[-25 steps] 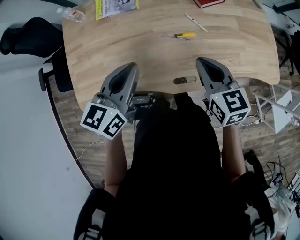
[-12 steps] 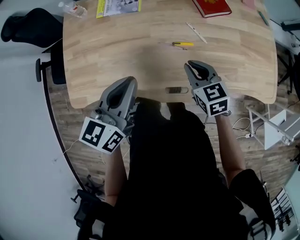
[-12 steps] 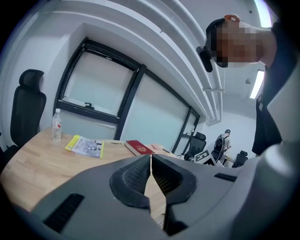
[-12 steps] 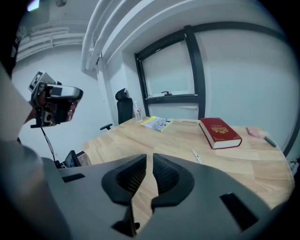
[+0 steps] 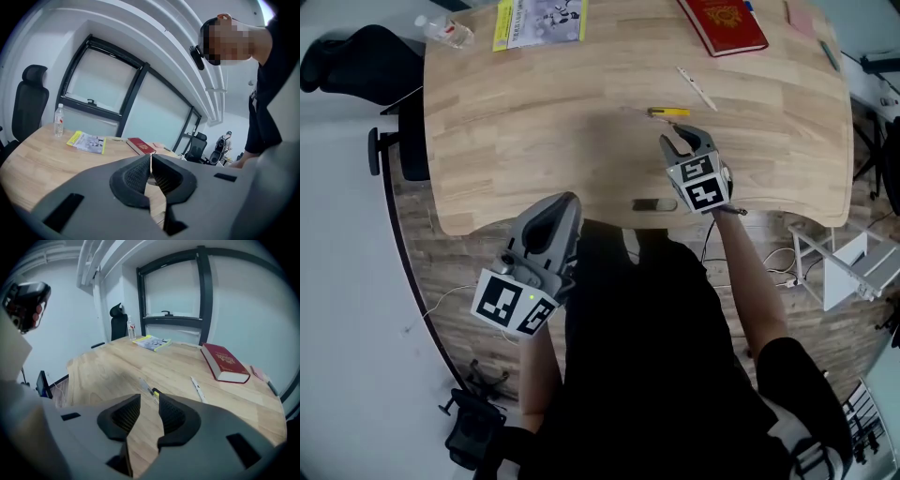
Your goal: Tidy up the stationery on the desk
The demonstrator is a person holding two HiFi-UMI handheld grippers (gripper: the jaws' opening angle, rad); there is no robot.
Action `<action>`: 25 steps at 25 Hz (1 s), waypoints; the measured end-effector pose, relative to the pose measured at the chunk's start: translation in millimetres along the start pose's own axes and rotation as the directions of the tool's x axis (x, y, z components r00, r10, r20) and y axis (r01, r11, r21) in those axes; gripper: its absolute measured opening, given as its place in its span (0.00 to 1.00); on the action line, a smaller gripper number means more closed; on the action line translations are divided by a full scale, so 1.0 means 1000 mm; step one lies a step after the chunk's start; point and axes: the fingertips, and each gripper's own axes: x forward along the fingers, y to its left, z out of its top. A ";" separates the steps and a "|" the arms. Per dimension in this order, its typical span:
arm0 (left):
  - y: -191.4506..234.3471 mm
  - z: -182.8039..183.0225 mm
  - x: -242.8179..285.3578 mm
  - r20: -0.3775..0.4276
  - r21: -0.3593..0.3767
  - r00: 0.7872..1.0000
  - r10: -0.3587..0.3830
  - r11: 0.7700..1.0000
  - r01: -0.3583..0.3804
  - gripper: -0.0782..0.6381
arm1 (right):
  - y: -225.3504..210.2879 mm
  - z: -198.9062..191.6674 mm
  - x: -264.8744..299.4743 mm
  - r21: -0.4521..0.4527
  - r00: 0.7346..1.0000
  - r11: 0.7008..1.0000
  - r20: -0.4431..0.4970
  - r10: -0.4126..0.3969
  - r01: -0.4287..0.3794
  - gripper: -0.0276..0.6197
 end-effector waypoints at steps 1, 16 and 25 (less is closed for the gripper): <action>0.001 0.000 0.001 -0.002 -0.001 1.000 -0.002 1.000 0.002 0.16 | -0.003 -0.003 0.007 -0.021 1.000 1.000 -0.018 -0.009 0.009 0.23; 0.008 -0.011 0.016 -0.054 -0.016 0.998 -0.032 0.999 0.031 0.16 | -0.025 -0.037 0.062 -0.090 0.982 0.995 -0.190 0.015 -0.033 0.24; 0.005 -0.010 0.018 -0.055 -0.016 0.998 -0.032 0.999 0.031 0.16 | -0.025 -0.040 0.063 -0.089 0.975 0.995 -0.219 0.032 -0.052 0.15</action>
